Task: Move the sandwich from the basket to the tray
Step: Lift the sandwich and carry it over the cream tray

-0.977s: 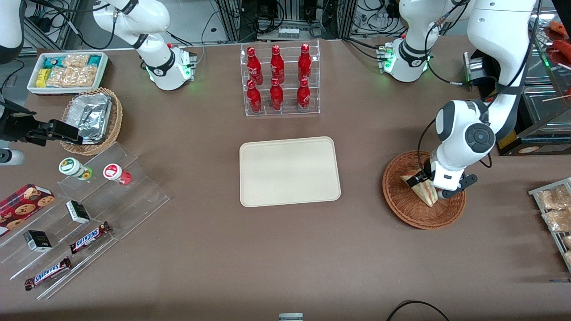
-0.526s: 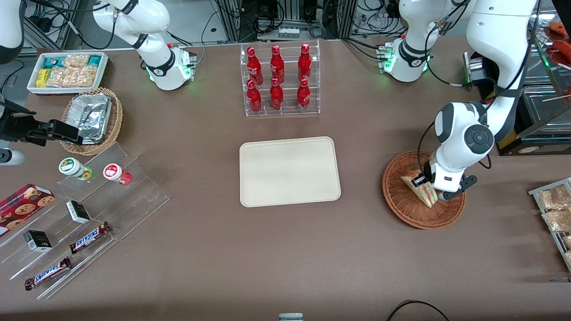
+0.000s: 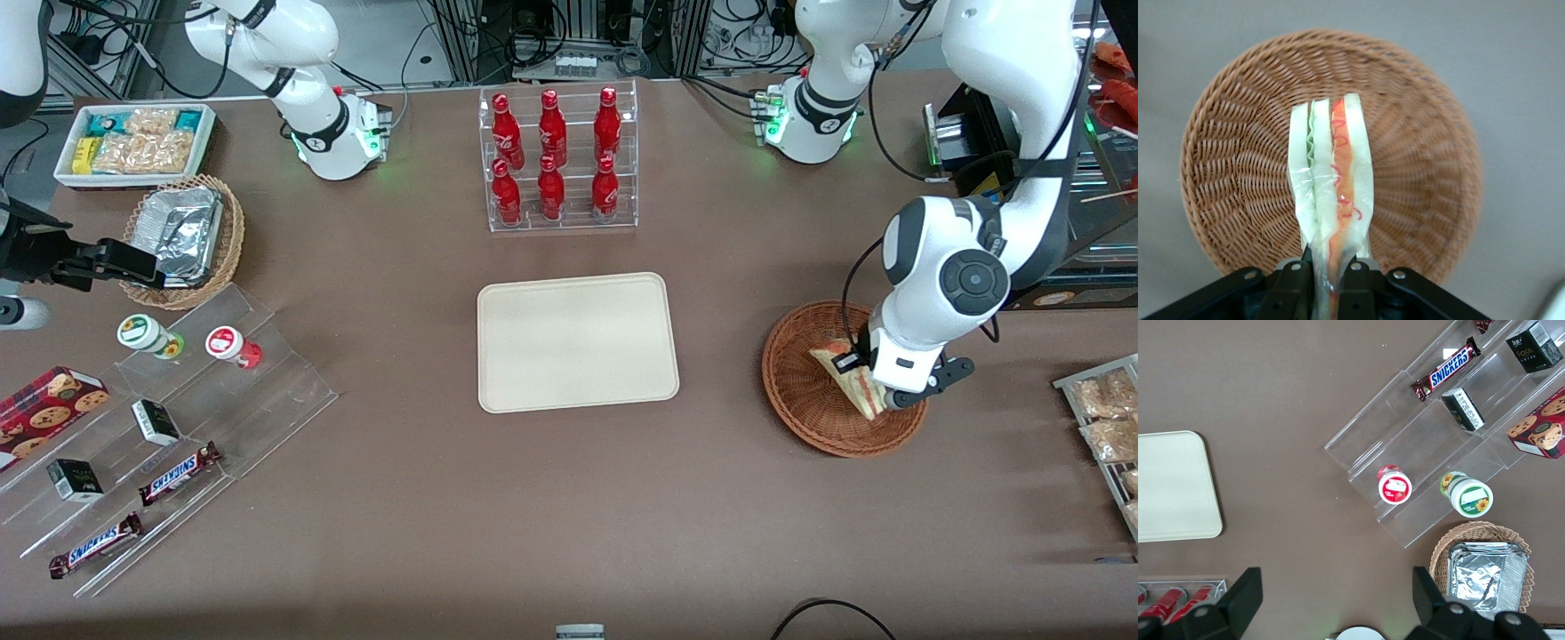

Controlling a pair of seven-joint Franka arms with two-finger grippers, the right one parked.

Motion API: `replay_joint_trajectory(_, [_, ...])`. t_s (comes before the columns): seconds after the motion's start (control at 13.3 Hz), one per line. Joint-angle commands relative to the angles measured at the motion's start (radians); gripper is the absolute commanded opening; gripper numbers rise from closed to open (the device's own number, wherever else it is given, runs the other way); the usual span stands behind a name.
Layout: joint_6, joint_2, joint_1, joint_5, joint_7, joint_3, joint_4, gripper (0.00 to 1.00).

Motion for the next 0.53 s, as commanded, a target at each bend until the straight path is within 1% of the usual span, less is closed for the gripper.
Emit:
replay_joint_trajectory(0.0, [-0.15, 0.011, -0.086, 0.013, -0.027, 0.0, 0.155, 0.0])
replay_joint_trajectory(0.15, [-0.215, 0.04, -0.149, 0.009, -0.066, -0.001, 0.261, 0.0])
replay_joint_trajectory(0.3, [-0.224, 0.071, -0.216, 0.005, -0.114, -0.003, 0.33, 0.0])
replay_joint_trajectory(0.45, [-0.226, 0.129, -0.291, -0.033, -0.132, -0.003, 0.422, 0.0])
